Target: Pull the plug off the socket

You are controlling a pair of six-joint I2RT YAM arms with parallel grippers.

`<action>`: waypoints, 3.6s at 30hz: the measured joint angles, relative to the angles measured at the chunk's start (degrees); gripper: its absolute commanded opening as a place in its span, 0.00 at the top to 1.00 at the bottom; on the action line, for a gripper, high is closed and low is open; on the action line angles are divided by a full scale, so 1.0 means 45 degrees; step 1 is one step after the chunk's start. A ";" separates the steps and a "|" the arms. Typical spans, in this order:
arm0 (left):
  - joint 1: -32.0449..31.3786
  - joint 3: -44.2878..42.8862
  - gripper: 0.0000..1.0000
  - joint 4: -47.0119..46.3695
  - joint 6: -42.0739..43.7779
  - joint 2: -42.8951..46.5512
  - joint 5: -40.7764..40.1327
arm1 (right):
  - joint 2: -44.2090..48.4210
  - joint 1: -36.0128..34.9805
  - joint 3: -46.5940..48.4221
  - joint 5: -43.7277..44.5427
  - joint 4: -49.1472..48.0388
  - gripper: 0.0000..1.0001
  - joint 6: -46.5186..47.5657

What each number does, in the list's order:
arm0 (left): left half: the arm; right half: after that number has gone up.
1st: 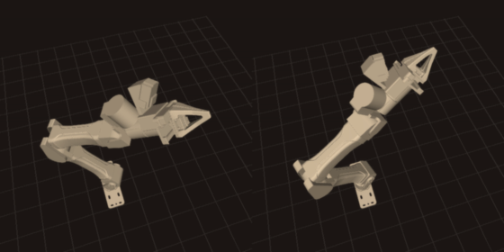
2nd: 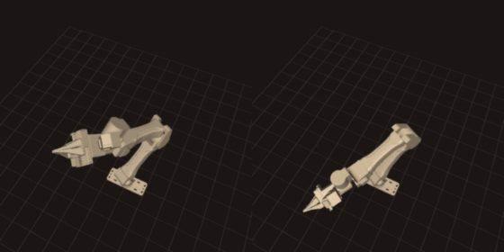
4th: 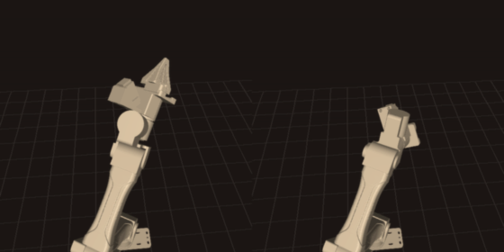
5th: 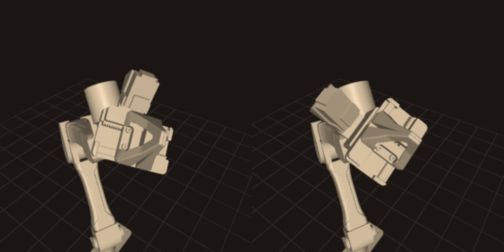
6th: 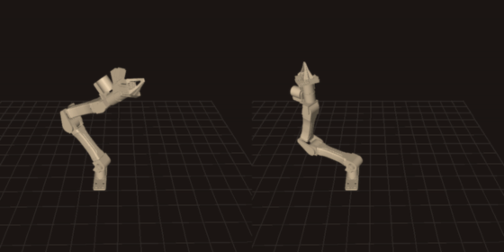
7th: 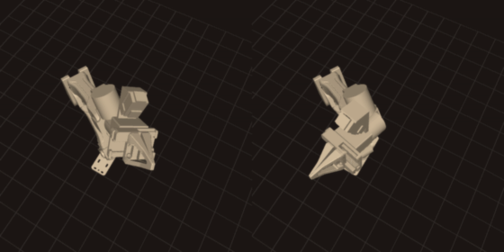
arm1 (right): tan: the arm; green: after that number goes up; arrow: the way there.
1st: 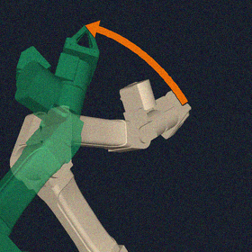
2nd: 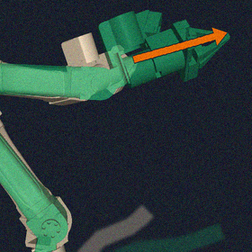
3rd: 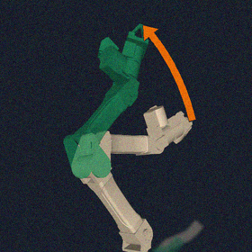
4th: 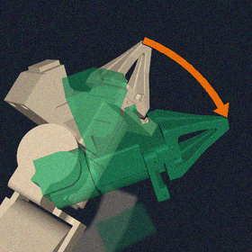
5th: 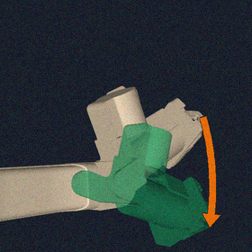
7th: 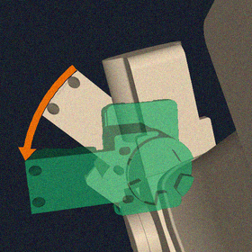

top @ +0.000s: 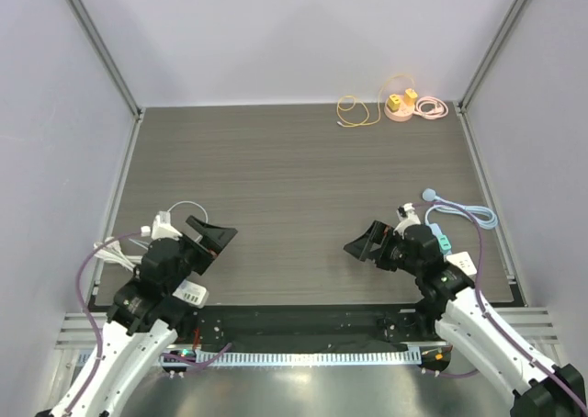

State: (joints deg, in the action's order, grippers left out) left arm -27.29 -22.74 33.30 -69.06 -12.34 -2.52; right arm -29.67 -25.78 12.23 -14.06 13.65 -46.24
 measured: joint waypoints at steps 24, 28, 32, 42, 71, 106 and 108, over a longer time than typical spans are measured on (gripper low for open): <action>0.0000 -0.5051 0.00 0.7091 0.0389 -0.1511 -0.3963 | -0.7893 -0.2069 0.3492 -0.1336 -0.4522 0.00 0.3944; 0.0000 -0.6732 0.00 0.7378 0.1243 -0.3298 -0.4133 | -1.0054 -0.4653 0.5163 -0.0729 -0.5921 0.00 0.4658; 0.0000 -0.8024 0.00 0.7868 0.1933 -0.4051 -0.4673 | -1.2250 -0.6805 0.6649 0.0063 -0.7465 0.00 0.5348; 0.0000 -0.8913 0.00 0.8534 0.2895 -0.2943 -0.4901 | -1.8102 -1.0720 1.1225 0.2676 -0.8898 0.07 0.6635; 0.0010 -0.9058 0.00 0.8378 0.4439 -0.2526 -0.4454 | -2.1541 -1.2551 1.5645 0.5144 -0.6266 0.25 0.8330; 0.0010 -0.7227 0.06 0.6164 0.5493 -0.3963 -0.1005 | -1.6296 -1.2075 0.7907 0.9024 -0.7504 0.99 0.8869; 0.0010 -0.6751 0.09 0.5761 0.5489 -0.4362 -0.0238 | -1.5781 -1.2080 0.7208 0.9301 -0.7630 0.99 0.8548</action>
State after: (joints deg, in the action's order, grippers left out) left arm -27.24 -53.12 59.22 -44.36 -31.97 -3.60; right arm -100.68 -80.14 44.66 27.79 -20.69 -7.77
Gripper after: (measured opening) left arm 0.939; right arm 0.572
